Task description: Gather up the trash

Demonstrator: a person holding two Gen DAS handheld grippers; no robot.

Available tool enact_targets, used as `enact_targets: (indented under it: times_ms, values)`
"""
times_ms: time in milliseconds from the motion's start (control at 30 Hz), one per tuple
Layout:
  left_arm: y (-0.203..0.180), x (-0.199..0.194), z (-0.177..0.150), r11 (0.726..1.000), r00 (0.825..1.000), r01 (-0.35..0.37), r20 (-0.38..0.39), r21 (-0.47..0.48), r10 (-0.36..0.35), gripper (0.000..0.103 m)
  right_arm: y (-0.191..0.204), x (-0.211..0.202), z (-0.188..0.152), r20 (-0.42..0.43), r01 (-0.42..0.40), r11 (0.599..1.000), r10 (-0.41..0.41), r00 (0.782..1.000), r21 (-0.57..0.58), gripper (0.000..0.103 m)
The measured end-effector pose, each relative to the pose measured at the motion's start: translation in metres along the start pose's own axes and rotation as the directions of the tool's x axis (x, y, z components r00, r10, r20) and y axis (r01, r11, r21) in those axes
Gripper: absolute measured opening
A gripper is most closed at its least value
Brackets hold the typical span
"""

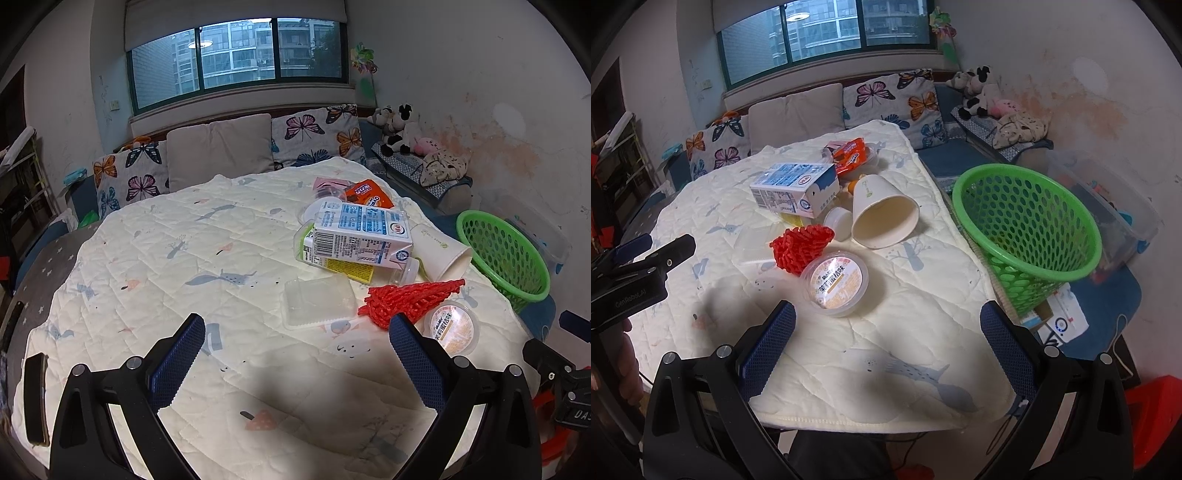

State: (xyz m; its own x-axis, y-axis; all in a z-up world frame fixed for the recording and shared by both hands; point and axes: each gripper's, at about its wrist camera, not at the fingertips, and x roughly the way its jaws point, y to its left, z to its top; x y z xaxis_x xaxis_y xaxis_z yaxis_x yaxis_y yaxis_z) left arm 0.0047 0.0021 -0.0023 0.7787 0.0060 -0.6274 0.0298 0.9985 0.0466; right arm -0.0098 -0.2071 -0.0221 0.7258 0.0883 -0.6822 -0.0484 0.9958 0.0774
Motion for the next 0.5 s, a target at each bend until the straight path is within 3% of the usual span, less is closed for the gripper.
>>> enact_targets:
  times_ms: [500]
  values:
    - [0.0004, 0.0076, 0.0003, 1.0, 1.0, -0.009, -0.011, 0.003, 0.009, 0.097, -0.004, 0.0029, 0.0026, -0.006, -0.005, 1.0, 0.005, 1.0, 0.006, 0.099]
